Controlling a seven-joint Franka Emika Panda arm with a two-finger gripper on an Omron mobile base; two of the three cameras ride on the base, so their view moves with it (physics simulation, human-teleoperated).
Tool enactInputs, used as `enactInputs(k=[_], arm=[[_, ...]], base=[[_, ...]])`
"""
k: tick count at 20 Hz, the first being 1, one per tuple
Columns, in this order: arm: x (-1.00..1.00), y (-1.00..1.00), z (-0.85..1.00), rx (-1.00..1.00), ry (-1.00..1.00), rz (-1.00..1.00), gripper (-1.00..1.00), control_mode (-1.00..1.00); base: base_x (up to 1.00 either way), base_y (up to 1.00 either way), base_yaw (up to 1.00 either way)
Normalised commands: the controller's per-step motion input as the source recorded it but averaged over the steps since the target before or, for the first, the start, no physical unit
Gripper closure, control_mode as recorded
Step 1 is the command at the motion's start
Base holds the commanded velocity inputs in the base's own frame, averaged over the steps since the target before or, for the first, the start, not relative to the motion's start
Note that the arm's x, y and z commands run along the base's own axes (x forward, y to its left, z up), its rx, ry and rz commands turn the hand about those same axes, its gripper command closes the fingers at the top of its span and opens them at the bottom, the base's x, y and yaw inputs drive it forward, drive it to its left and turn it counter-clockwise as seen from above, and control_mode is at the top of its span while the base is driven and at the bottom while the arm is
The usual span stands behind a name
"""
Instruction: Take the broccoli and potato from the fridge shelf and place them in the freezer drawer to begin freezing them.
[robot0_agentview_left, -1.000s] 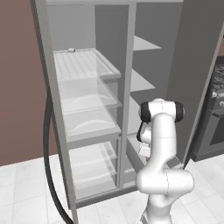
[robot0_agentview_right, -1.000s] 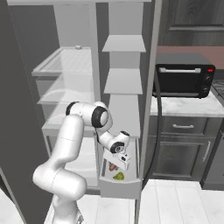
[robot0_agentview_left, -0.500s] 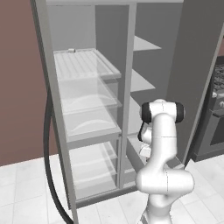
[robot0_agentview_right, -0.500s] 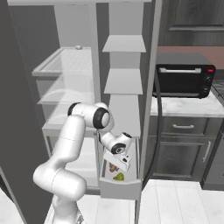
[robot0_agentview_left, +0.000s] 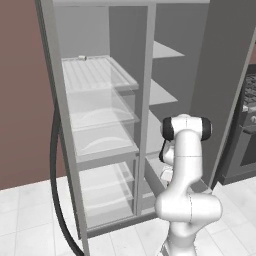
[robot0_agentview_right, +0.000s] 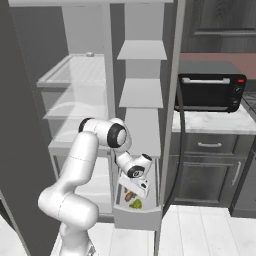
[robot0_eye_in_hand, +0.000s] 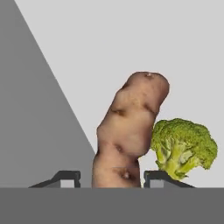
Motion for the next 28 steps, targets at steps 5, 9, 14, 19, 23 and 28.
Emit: enactInputs(k=[5, 9, 14, 19, 23, 28], arm=[[-0.02, 0.0, -0.03, 0.0, 0.0, -0.02, -1.0, -1.0], [-0.01, 0.0, 0.02, 0.0, 0.0, -0.04, -1.0, -1.0], [-0.04, 0.0, 0.4, 0.0, -0.05, -0.05, -1.0, -1.0], [-0.04, 0.0, 0.76, 0.0, -0.1, -0.07, -1.0, -1.0], [-0.09, 0.0, 0.86, 0.0, -0.13, -0.08, -1.0, -1.0], [-0.14, 0.0, 0.85, 0.0, -0.07, -0.08, -1.0, -1.0]], base=[[0.0, 0.0, 0.0], [0.0, 0.0, 0.0], [0.0, 0.0, 0.0], [0.0, 0.0, 0.0], [0.0, 0.0, 0.0], [0.0, 0.0, 0.0]])
